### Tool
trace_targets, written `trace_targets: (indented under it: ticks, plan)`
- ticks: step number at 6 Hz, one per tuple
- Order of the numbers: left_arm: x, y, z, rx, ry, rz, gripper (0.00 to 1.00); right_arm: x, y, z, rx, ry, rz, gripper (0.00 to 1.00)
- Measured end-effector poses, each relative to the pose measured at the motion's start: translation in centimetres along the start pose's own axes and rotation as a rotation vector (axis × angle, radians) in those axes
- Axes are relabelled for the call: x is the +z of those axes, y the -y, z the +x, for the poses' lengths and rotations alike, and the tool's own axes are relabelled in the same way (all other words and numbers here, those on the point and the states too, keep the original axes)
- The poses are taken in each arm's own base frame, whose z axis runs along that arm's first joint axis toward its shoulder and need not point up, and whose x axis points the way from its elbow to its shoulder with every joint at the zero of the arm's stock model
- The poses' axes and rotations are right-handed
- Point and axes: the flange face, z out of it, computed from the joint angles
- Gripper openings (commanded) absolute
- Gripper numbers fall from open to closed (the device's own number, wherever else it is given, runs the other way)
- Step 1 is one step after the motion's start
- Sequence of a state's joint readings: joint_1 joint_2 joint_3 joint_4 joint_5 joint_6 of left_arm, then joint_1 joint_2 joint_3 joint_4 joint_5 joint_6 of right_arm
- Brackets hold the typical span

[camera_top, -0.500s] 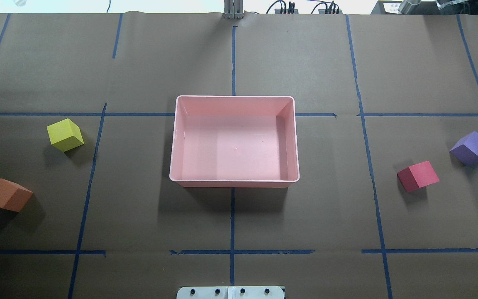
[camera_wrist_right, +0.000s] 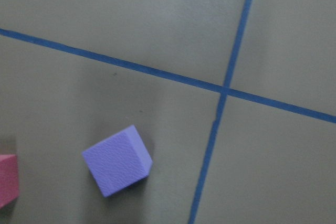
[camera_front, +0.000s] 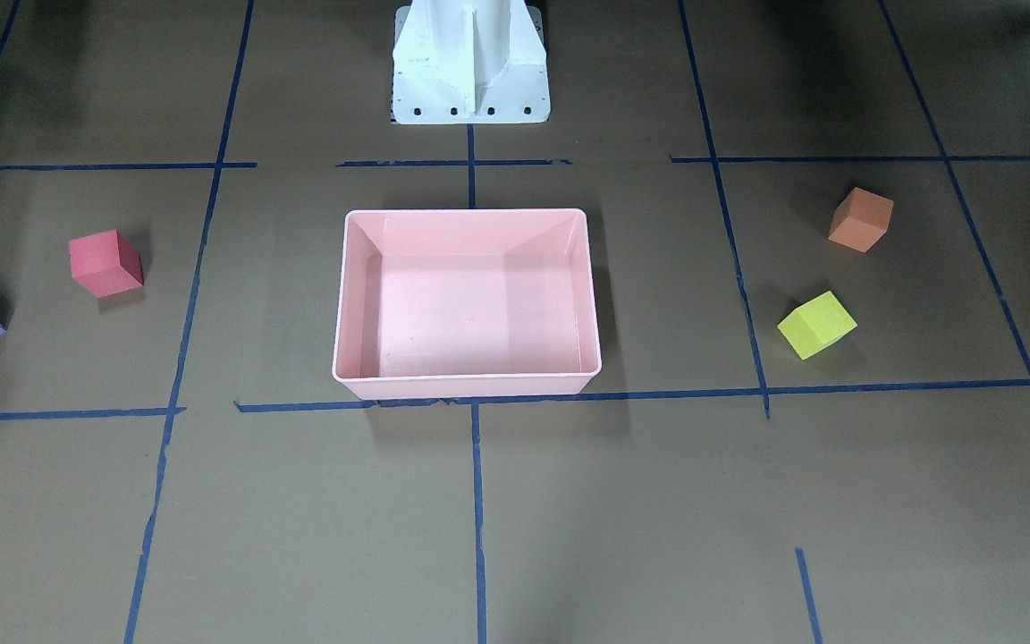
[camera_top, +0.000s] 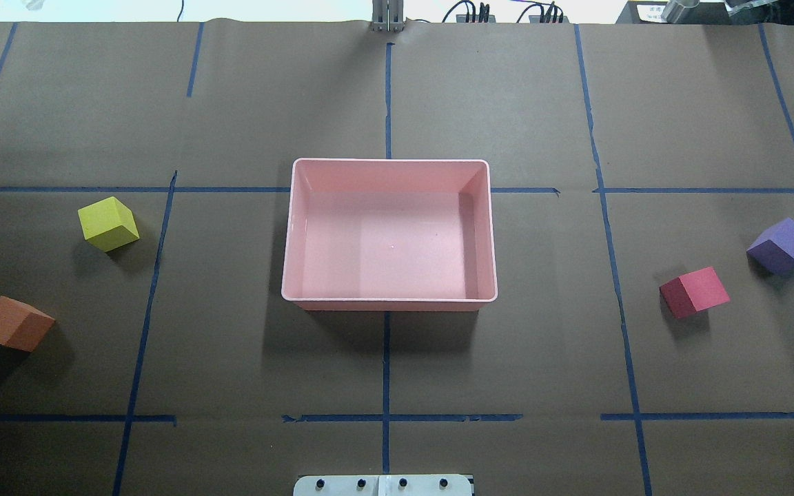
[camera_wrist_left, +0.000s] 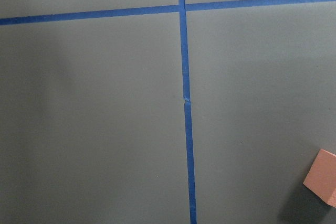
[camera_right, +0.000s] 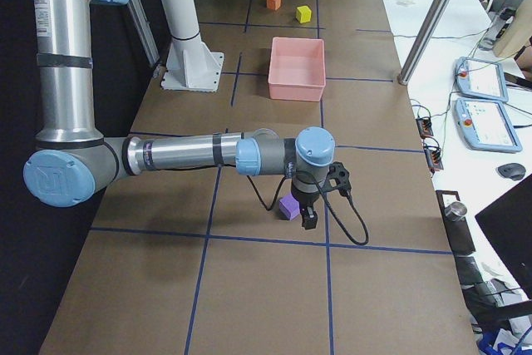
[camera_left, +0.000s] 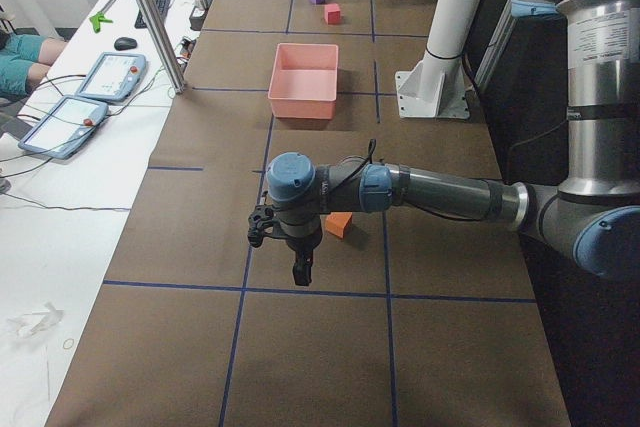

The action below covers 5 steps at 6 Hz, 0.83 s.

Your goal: Place blocks into pink bin with both arms

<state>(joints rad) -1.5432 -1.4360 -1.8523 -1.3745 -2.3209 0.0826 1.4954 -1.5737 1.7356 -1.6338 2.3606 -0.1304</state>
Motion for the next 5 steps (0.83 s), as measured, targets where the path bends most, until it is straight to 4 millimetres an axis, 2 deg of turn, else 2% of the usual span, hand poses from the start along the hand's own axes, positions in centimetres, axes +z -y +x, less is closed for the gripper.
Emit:
trace_targets:
  ticks: [1, 2, 3, 4, 5]
  plan:
    - [0.0, 0.0, 0.0, 0.001, -0.001, 0.001, 1.00, -0.1, 1.9, -4.8, 0.017, 0.030, 0.006, 1.00]
    - [0.0, 0.0, 0.0, 0.002, -0.001, 0.001, 1.00, 0.2, 2.8, -9.9, 0.047, 0.055, 0.014, 1.00]
    - [0.0, 0.1, 0.1, 0.003, -0.001, 0.002, 1.00, 1.4, 2.9, -14.0, 0.076, 0.066, 0.046, 1.00]
    - [0.0, 0.0, 0.1, 0.004, -0.002, 0.002, 1.00, 3.7, 1.8, -16.9, 0.093, 0.074, 0.090, 1.00]
    - [-0.1, 0.0, 0.1, 0.004, -0.002, 0.004, 1.00, 5.9, 0.3, -18.9, 0.104, 0.089, 0.124, 1.00]
